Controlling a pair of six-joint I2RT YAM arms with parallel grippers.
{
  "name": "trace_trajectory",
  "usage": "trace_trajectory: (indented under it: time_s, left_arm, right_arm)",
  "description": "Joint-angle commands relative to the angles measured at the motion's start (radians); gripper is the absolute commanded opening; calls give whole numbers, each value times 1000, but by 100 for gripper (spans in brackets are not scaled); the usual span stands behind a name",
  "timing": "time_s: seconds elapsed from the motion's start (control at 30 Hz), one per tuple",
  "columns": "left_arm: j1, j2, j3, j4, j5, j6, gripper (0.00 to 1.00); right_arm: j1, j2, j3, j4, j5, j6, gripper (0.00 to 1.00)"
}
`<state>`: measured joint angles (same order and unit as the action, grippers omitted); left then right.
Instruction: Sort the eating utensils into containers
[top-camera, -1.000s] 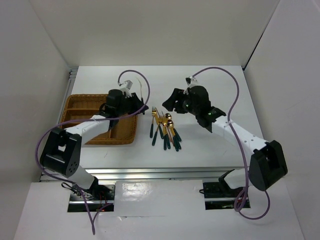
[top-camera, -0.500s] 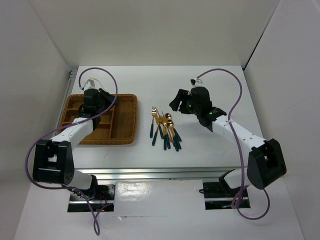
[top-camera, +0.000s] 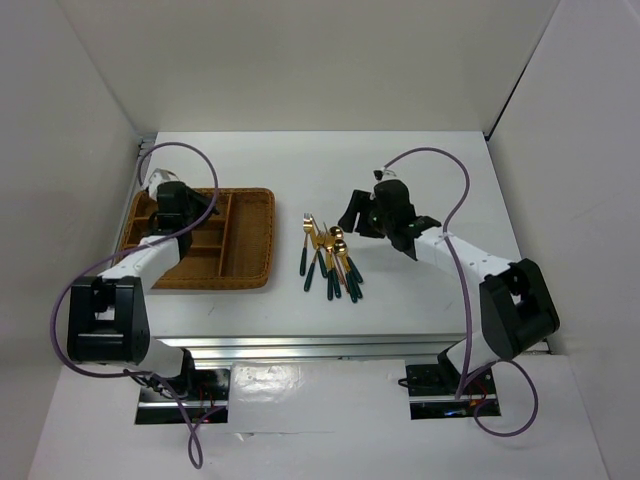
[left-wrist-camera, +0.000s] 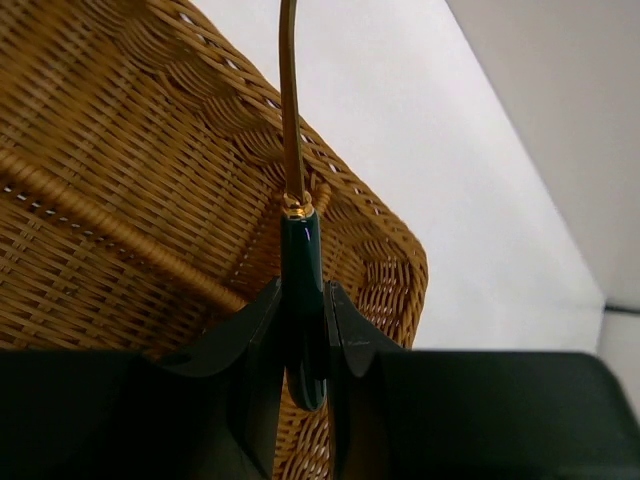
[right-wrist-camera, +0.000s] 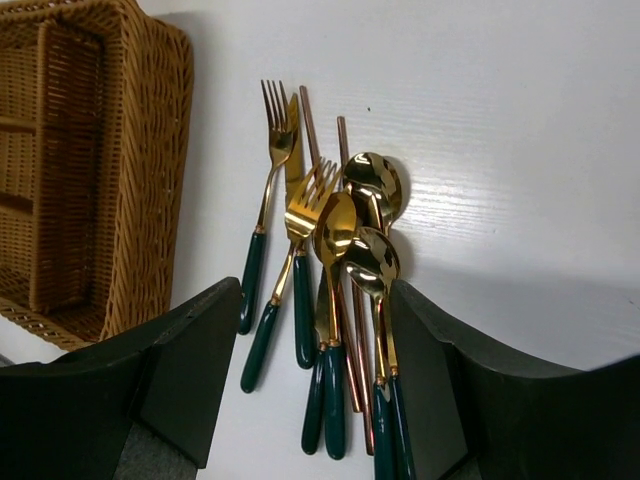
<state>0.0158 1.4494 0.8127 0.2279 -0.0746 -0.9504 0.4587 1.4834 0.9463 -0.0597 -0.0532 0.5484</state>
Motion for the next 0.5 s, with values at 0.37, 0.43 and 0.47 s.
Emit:
trace_trajectory:
  time_s: [0.37,0.43,0.47]
  left_arm:
    - [38,150,-17,134,-168,-412,20]
    - [38,161,-17,149,-191,-442,21]
    - [38,161,-6,149,-191,-442,21]
  right_arm:
    - [-6,25,-40,70,-50,-31,68]
    - [-6,25,-40,70,-59,-41,68]
    - [-6,34,-40,70,-59,-41,66]
